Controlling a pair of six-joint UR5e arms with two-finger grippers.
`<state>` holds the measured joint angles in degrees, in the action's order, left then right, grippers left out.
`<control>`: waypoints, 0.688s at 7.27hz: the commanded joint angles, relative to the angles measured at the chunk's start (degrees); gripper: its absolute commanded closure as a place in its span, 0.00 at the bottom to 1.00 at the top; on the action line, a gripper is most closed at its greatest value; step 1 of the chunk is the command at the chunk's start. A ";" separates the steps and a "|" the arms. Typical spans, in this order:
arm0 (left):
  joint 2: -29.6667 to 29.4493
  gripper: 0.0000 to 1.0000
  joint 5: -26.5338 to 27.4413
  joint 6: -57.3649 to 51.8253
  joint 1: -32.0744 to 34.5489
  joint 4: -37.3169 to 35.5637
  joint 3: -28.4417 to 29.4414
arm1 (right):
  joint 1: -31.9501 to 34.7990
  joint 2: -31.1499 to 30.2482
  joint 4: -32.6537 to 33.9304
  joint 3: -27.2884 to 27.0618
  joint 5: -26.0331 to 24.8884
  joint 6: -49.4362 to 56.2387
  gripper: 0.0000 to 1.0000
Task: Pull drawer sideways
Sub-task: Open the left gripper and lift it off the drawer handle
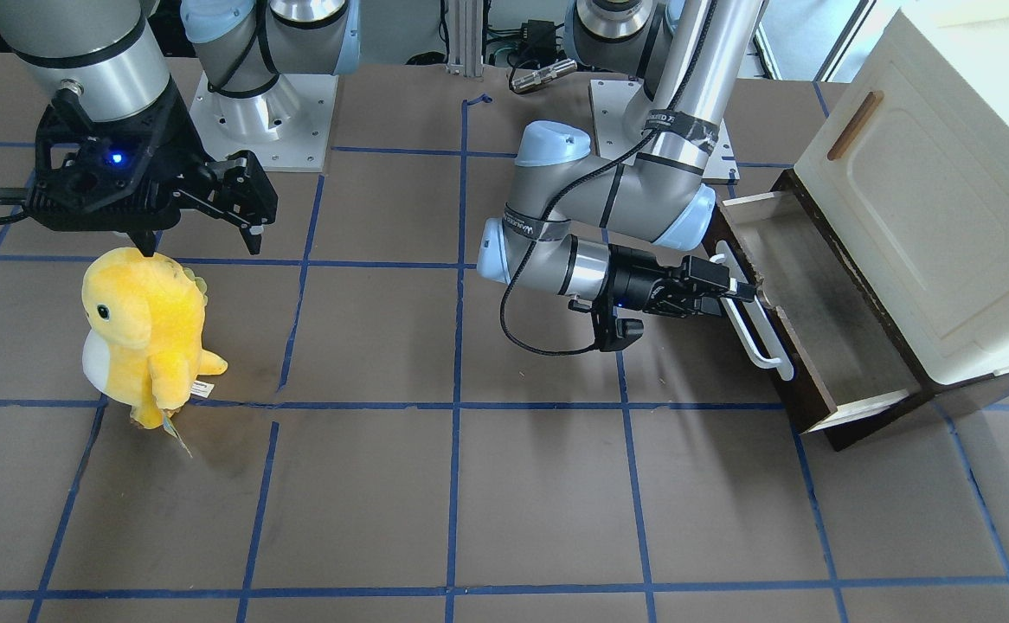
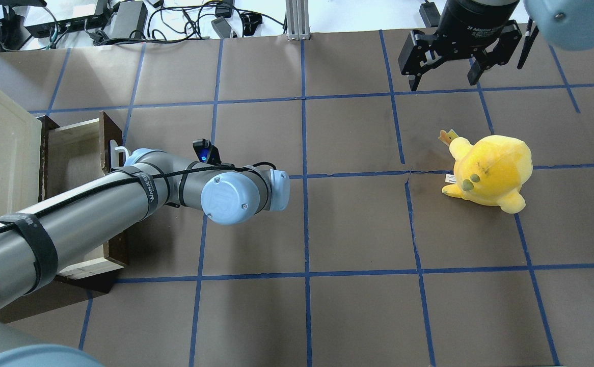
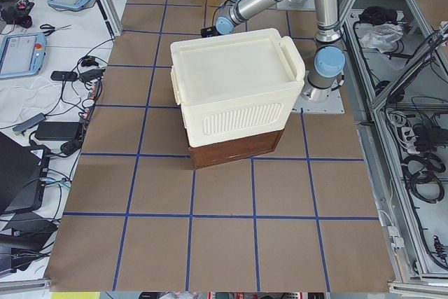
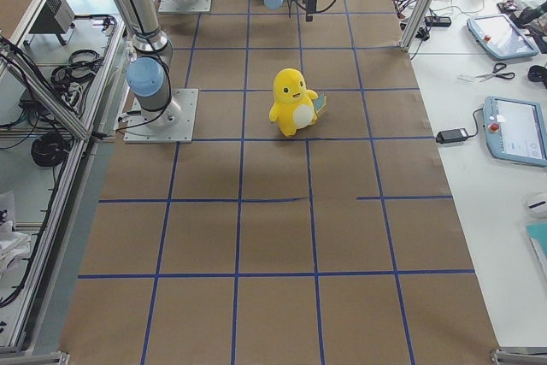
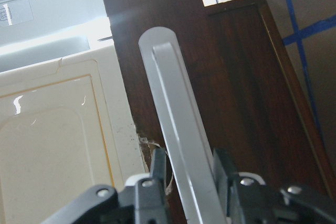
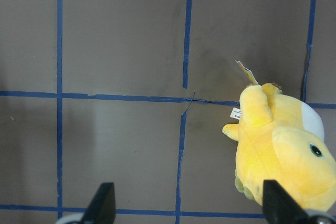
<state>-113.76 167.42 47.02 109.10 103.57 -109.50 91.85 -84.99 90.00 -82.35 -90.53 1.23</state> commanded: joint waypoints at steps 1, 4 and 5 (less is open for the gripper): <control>1.86 0.04 -10.29 -3.48 0.06 0.05 6.28 | 0.00 0.00 0.00 0.00 0.00 0.00 0.00; 5.90 0.03 -25.16 -23.68 -0.73 -1.87 16.23 | 0.00 0.00 0.00 0.00 -0.09 0.00 0.00; 8.00 0.00 -34.09 -27.64 -2.12 -6.41 17.30 | 0.00 0.00 0.00 0.00 0.00 0.00 0.00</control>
<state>-108.07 142.39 24.84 108.17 101.06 -94.24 91.85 -85.00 90.00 -82.35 -90.57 1.23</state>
